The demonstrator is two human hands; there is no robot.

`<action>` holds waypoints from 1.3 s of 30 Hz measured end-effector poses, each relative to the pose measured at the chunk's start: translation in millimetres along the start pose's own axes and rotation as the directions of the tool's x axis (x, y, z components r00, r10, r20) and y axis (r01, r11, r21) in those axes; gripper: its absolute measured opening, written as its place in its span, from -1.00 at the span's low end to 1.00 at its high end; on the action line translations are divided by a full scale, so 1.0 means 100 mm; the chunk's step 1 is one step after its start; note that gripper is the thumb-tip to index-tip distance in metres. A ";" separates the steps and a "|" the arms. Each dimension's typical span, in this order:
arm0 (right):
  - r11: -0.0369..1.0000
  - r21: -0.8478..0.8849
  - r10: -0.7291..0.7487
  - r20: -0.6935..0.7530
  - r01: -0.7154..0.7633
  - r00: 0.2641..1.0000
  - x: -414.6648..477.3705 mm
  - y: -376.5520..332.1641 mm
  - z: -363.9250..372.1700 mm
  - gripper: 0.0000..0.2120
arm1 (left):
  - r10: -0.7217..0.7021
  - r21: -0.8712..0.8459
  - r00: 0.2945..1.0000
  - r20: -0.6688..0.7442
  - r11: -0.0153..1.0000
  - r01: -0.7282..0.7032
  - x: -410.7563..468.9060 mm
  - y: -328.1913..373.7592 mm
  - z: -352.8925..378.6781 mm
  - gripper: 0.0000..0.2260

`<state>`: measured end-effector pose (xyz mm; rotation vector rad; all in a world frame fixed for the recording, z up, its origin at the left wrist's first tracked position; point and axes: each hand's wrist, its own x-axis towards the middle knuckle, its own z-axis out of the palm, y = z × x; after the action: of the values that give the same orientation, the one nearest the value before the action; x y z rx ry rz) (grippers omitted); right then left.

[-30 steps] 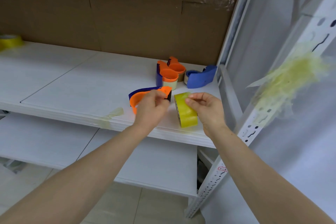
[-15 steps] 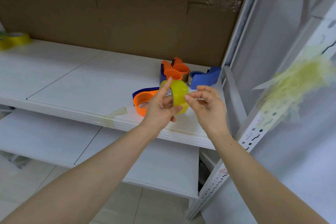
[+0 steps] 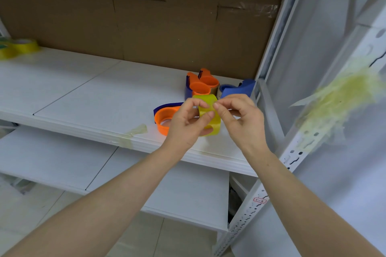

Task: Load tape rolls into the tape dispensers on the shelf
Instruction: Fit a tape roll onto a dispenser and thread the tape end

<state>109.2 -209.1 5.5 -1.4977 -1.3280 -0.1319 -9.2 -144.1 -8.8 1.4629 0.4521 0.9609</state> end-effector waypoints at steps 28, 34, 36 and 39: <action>0.325 0.571 0.742 0.340 -0.753 0.578 0.35 -0.15 0.08 -0.93 | 0.442 0.535 0.865 0.240 0.683 -0.497 0.00 -0.24 -0.08 -0.96; 0.295 0.592 0.697 0.404 -0.750 0.592 0.35 -0.13 0.01 -0.90 | 0.488 0.557 0.822 0.293 0.612 -0.561 0.00 -0.23 -0.08 -0.96; 0.282 0.584 0.717 0.399 -0.761 0.572 0.37 -0.12 0.00 -0.86 | 0.514 0.577 0.791 0.333 0.552 -0.602 0.00 -0.23 -0.09 -0.95; 0.293 0.569 0.722 0.396 -0.769 0.568 0.38 -0.11 0.01 -0.92 | 0.531 0.584 0.767 0.361 0.512 -0.630 0.01 -0.25 -0.11 -0.94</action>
<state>113.9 -186.6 37.4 -1.2741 -0.4365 0.9731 -10.6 -132.6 -33.9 2.4598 0.1898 1.2852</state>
